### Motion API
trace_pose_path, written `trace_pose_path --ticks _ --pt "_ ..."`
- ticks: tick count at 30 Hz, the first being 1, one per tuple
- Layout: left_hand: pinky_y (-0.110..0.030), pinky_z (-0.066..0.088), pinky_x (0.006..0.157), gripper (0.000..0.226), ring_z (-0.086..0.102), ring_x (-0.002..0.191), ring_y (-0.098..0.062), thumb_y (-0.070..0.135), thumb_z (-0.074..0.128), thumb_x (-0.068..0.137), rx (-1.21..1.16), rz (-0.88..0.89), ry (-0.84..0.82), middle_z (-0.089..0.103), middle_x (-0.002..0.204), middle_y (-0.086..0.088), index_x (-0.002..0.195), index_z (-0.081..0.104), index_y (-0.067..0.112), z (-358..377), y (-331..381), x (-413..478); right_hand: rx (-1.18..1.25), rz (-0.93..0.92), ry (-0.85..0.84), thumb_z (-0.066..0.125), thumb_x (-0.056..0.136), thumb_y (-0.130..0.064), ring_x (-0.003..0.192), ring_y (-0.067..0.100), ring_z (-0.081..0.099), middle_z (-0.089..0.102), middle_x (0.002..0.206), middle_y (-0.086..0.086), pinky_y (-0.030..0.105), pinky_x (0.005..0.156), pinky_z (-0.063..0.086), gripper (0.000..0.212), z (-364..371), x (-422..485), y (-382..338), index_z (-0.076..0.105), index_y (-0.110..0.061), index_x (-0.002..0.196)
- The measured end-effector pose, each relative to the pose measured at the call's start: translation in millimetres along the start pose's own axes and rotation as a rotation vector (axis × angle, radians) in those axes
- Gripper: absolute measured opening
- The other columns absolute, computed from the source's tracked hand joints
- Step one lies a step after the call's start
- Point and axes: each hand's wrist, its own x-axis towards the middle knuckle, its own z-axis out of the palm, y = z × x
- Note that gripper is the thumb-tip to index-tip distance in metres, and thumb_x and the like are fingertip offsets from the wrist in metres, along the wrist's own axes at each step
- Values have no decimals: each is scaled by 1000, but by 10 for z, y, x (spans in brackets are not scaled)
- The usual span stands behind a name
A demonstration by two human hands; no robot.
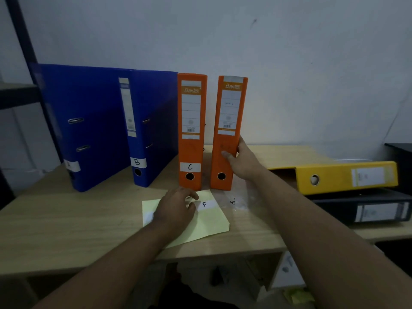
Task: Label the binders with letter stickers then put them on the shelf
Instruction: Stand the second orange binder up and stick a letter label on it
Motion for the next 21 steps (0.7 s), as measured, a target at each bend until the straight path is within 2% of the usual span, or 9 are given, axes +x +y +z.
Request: trace_pose_path --ticks 8,13,15,17,18,19,20,21 --pt "-21 40 93 17 54 118 -3 32 67 102 -28 30 -3 64 126 19 117 72 37 -68 -47 -52 125 70 62 57 111 -34 147 31 52 55 158 1 47 116 45 63 138 -45 6 30 -25 166" --pt "-22 43 95 17 54 116 -3 29 66 102 -43 22 -7 63 124 19 117 71 36 -122 -49 -95 154 157 136 60 110 -32 145 32 53 51 161 6 46 113 50 71 170 -127 10 22 -25 169" --pt "-21 44 94 16 55 114 -3 30 67 101 -77 19 -10 63 122 19 115 72 36 -123 -36 -120 103 188 289 66 106 -24 127 29 64 59 147 10 47 99 59 62 180 -234 54 36 -22 160" --pt "-18 45 93 17 56 113 -1 27 69 100 -103 37 -8 64 121 19 114 73 35 -99 -23 -141 76 220 408 68 99 -15 95 21 69 69 117 7 43 82 62 40 233 -423 141 54 -20 136" --pt "-16 45 92 19 57 112 -1 23 68 100 -108 51 -6 65 121 18 115 73 34 -87 -7 -137 77 231 387 70 97 -15 88 18 68 70 110 4 43 80 63 32 292 -534 207 58 -21 127" --pt "-13 44 91 21 58 112 -1 19 68 100 -117 67 -2 65 121 17 115 74 32 -78 14 -157 80 232 311 73 97 -19 89 16 68 71 112 2 43 82 63 29 367 -671 275 60 -23 122" --pt "-8 42 89 22 58 111 -1 16 67 100 -133 80 1 66 121 17 115 74 31 -78 43 -170 46 228 203 76 96 -31 100 16 68 68 123 0 44 88 62 32 450 -795 349 63 -26 125" --pt "-3 40 87 23 58 110 1 14 66 100 -154 87 -3 66 121 17 116 74 29 -89 77 -185 -87 198 73 76 93 -49 116 17 63 63 136 -3 45 98 59 46 523 -892 428 63 -32 134"
